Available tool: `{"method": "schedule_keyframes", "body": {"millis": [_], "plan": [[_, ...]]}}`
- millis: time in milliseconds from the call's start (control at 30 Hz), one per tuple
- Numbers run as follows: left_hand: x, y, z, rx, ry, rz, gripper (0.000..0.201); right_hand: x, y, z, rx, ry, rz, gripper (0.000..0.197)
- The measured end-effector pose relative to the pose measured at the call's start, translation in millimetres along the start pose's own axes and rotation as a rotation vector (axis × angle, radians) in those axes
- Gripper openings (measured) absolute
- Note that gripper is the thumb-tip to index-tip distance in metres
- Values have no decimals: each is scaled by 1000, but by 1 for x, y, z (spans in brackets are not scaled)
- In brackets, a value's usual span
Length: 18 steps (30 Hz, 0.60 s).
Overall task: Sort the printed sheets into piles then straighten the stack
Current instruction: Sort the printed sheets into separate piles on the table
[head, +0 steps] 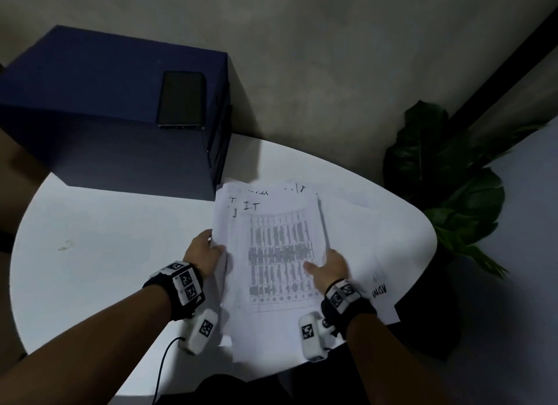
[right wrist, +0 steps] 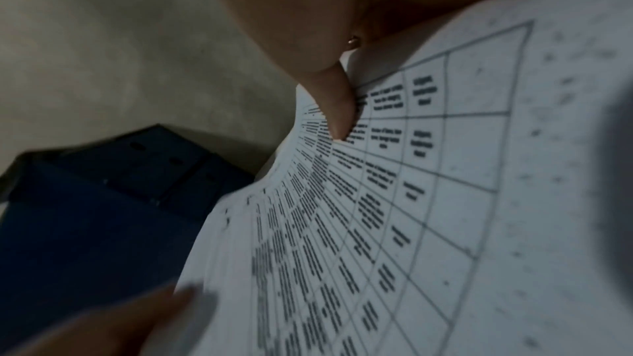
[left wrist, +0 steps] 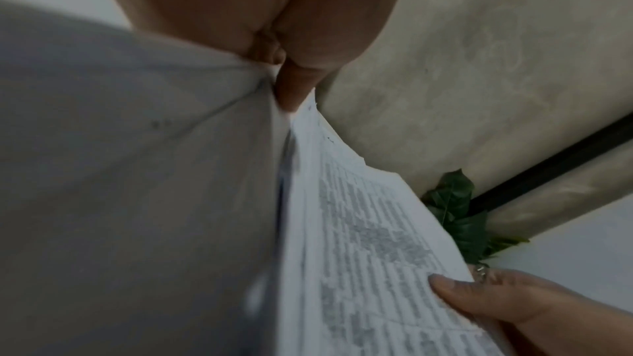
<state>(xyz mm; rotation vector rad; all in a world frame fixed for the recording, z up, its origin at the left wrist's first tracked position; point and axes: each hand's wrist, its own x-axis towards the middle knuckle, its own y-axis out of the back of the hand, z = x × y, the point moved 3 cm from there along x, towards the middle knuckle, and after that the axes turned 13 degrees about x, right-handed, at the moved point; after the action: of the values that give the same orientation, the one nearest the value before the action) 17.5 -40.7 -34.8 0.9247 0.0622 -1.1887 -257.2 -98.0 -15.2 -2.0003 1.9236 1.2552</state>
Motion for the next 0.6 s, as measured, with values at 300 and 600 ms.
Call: {"method": "schedule_keyframes", "body": {"millis": [300, 600], "plan": [[6, -2, 1, -28, -4, -40, 34, 23, 56, 31, -147, -245, 471, 82], [2, 38, 7, -216, -204, -19, 40, 48, 57, 26, 30, 76, 286, 25]]}}
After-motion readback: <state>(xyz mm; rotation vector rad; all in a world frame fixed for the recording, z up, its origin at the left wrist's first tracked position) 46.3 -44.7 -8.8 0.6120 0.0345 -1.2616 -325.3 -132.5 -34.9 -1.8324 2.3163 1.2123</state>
